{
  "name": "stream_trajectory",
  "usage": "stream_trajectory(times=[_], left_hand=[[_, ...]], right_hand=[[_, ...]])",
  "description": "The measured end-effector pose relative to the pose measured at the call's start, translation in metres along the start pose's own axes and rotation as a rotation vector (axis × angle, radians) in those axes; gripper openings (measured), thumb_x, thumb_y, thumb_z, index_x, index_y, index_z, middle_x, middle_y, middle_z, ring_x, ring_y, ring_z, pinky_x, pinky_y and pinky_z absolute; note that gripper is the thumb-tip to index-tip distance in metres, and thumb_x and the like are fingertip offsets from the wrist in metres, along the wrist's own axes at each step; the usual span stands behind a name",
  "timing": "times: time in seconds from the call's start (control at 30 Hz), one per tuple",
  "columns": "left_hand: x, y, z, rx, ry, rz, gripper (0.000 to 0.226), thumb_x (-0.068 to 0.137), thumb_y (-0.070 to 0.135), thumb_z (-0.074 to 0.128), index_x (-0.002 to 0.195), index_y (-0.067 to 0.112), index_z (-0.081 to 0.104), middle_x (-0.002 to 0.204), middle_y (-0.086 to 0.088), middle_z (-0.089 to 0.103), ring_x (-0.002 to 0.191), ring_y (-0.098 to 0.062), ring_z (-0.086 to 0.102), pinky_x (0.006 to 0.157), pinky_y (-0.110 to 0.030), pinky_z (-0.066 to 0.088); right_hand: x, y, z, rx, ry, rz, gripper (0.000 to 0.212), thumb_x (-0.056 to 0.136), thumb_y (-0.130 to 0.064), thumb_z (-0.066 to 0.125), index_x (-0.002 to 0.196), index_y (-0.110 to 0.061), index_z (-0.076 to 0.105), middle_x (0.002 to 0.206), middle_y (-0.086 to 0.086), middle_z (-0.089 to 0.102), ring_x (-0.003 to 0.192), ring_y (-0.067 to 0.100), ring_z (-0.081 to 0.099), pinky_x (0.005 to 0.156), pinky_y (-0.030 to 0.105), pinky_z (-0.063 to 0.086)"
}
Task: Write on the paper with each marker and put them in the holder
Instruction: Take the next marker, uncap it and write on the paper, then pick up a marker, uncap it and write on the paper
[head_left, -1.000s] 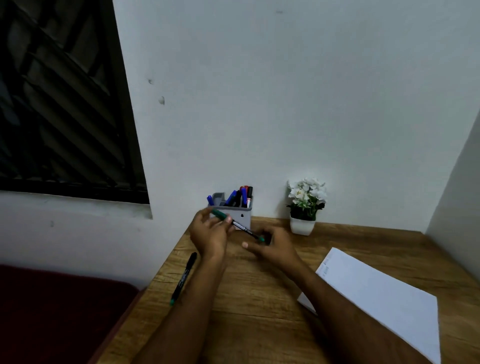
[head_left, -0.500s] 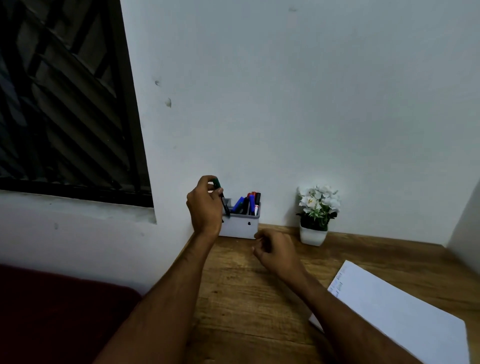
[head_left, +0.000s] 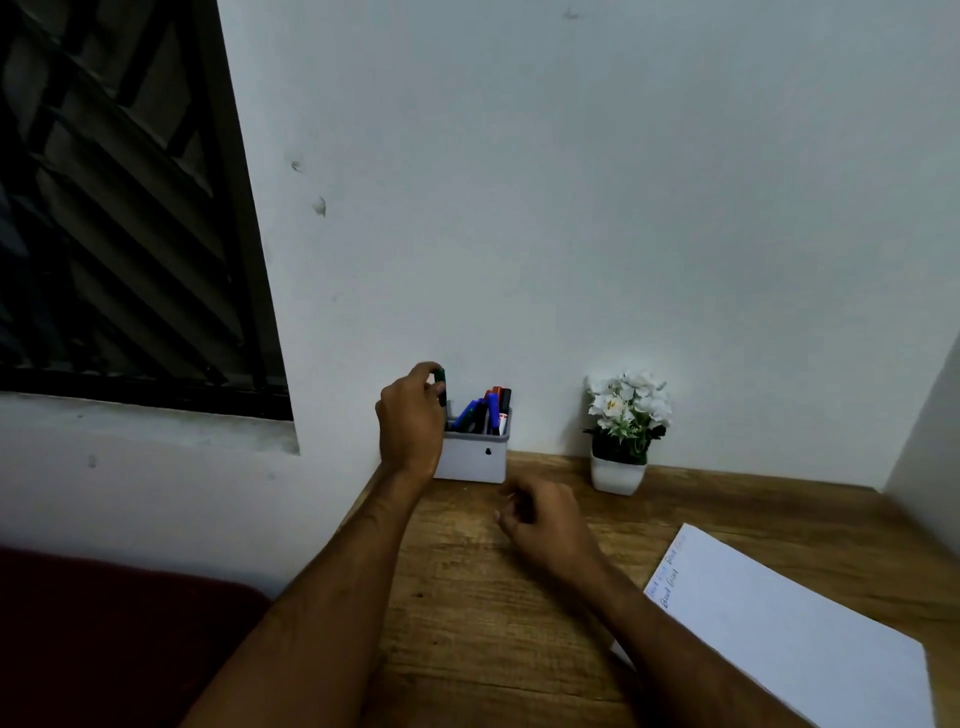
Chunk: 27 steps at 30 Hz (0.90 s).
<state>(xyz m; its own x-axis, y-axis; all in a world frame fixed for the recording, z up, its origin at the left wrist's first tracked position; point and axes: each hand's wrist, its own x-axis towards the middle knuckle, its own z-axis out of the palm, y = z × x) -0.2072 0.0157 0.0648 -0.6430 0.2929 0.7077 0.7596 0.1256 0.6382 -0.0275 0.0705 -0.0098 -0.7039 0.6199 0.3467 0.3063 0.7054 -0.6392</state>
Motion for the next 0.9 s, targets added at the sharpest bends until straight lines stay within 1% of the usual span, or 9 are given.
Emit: stream_trajectory(times=[0.07,0.1,0.17,0.27,0.4,0.57,0.7,0.8,0.9], left_hand=[[-0.001,-0.007,0.003,0.07,-0.028,0.019,0.012,0.09,0.006,0.065,0.094,0.008,0.076,0.085,-0.01,0.075,0.078,-0.022,0.07,0.068,-0.024,0.05],[0.0,-0.011,0.004,0.095,-0.049,0.014,0.012,0.089,0.005,0.064,0.085,0.006,0.076,0.08,-0.01,0.074,0.075,-0.024,0.069,0.066,-0.028,0.053],[-0.001,-0.017,0.006,0.133,-0.077,-0.014,0.017,0.084,0.0,0.062,0.07,0.004,0.07,0.072,-0.01,0.07,0.07,-0.023,0.067,0.057,-0.029,0.047],[-0.003,-0.019,0.006,0.144,-0.08,-0.051,0.015,0.083,-0.004,0.064,0.074,0.004,0.073,0.077,-0.009,0.072,0.072,-0.019,0.067,0.059,-0.023,0.04],[-0.011,-0.015,0.002,0.119,-0.08,-0.056,0.01,0.088,0.005,0.068,0.082,0.005,0.076,0.08,-0.007,0.073,0.071,-0.015,0.065,0.061,-0.023,0.048],[-0.031,-0.02,-0.005,0.186,-0.072,-0.074,0.012,0.089,0.014,0.068,0.096,0.01,0.077,0.09,-0.006,0.075,0.078,-0.02,0.069,0.066,-0.026,0.054],[-0.047,-0.025,-0.016,0.241,-0.099,-0.114,0.011,0.088,0.018,0.069,0.096,0.015,0.075,0.089,-0.004,0.075,0.077,-0.019,0.068,0.068,-0.028,0.054],[-0.06,-0.03,-0.026,0.31,-0.149,-0.145,0.011,0.088,0.022,0.067,0.095,0.018,0.075,0.088,-0.001,0.074,0.075,-0.017,0.067,0.068,-0.027,0.055],[-0.072,-0.035,-0.037,0.405,-0.195,-0.18,0.009,0.084,0.025,0.068,0.091,0.022,0.072,0.084,0.002,0.071,0.071,-0.017,0.065,0.064,-0.029,0.056]], right_hand=[[-0.001,0.002,-0.001,0.001,0.003,0.002,0.029,0.095,-0.017,0.071,0.123,-0.021,0.066,0.097,-0.011,0.068,0.089,0.002,0.065,0.079,0.02,0.058],[-0.001,0.003,-0.001,0.002,0.007,0.005,0.03,0.094,-0.017,0.071,0.124,-0.021,0.065,0.098,-0.011,0.068,0.09,0.002,0.065,0.08,0.021,0.058],[-0.002,0.005,-0.003,0.004,0.01,0.013,0.03,0.095,-0.017,0.071,0.124,-0.022,0.065,0.098,-0.011,0.067,0.09,0.002,0.065,0.081,0.023,0.059],[-0.002,0.006,-0.003,0.001,0.006,0.013,0.027,0.095,-0.017,0.07,0.121,-0.023,0.065,0.098,-0.009,0.068,0.09,0.004,0.065,0.084,0.029,0.061],[-0.002,0.006,0.0,-0.017,-0.009,0.016,0.026,0.095,-0.017,0.069,0.12,-0.022,0.065,0.097,-0.008,0.069,0.09,0.005,0.066,0.084,0.031,0.061],[-0.002,0.003,0.005,-0.03,-0.004,0.009,0.024,0.094,-0.015,0.068,0.117,-0.02,0.069,0.092,-0.009,0.069,0.085,0.003,0.065,0.079,0.027,0.059],[-0.002,-0.001,0.009,-0.023,-0.01,0.012,0.028,0.093,-0.015,0.07,0.121,-0.019,0.069,0.092,-0.008,0.07,0.085,0.003,0.065,0.08,0.025,0.059],[-0.002,-0.004,0.011,-0.035,-0.019,0.009,0.03,0.093,-0.016,0.07,0.122,-0.018,0.069,0.093,-0.008,0.07,0.087,0.003,0.066,0.085,0.028,0.06],[-0.006,-0.007,0.011,-0.036,-0.022,0.013,0.028,0.093,-0.016,0.07,0.121,-0.017,0.069,0.09,-0.007,0.07,0.086,0.004,0.066,0.085,0.032,0.061]])
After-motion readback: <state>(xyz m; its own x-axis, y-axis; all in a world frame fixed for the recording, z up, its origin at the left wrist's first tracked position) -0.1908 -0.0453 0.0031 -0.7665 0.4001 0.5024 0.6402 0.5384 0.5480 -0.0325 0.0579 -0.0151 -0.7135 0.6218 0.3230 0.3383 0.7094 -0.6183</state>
